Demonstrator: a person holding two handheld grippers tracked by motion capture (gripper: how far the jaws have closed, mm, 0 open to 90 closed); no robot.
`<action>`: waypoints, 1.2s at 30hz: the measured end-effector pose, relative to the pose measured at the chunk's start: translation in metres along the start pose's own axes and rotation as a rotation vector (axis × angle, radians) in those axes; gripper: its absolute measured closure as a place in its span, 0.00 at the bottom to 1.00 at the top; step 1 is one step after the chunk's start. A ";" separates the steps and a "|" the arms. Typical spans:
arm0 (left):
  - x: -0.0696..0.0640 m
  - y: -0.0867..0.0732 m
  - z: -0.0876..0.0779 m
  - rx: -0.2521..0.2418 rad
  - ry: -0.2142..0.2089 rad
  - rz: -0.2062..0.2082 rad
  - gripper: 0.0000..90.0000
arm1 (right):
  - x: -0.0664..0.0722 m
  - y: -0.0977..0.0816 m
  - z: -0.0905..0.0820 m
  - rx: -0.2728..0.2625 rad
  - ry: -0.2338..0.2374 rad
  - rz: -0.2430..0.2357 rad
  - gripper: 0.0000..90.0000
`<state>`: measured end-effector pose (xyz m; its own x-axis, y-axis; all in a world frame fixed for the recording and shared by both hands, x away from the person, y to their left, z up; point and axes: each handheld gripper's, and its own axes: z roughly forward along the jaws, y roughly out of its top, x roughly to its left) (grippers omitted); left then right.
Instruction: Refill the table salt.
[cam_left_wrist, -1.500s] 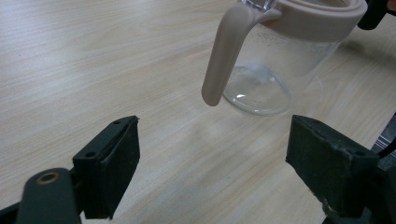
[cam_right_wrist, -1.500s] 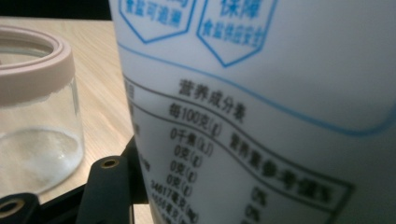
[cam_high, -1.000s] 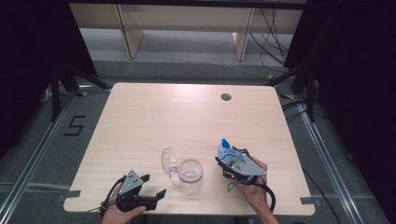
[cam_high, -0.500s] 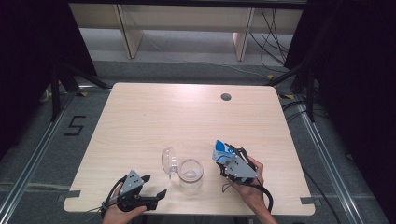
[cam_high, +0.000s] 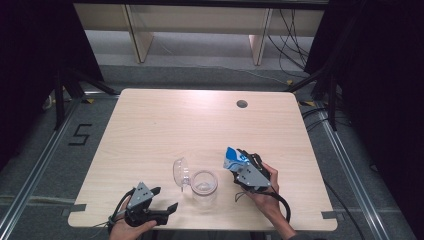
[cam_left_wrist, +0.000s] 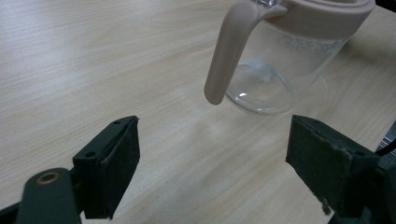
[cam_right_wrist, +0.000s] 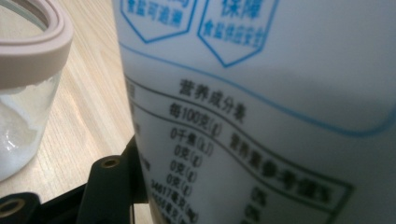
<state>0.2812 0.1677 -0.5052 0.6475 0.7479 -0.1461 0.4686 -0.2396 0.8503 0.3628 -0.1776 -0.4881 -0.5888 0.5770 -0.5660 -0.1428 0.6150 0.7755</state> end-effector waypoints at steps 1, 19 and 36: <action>0.000 0.000 0.000 0.000 0.000 0.000 0.19 | 0.000 0.000 0.000 0.000 0.000 0.000 0.47; -0.001 0.000 0.001 0.001 -0.003 -0.002 0.19 | -0.004 0.006 0.006 -0.023 -0.007 -0.014 0.47; 0.000 0.000 0.000 0.004 -0.004 0.000 0.19 | -0.007 0.008 0.008 -0.025 -0.027 -0.049 0.47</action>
<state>0.2809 0.1673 -0.5054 0.6497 0.7457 -0.1477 0.4707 -0.2421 0.8484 0.3723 -0.1721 -0.4800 -0.5590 0.5613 -0.6103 -0.1908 0.6292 0.7535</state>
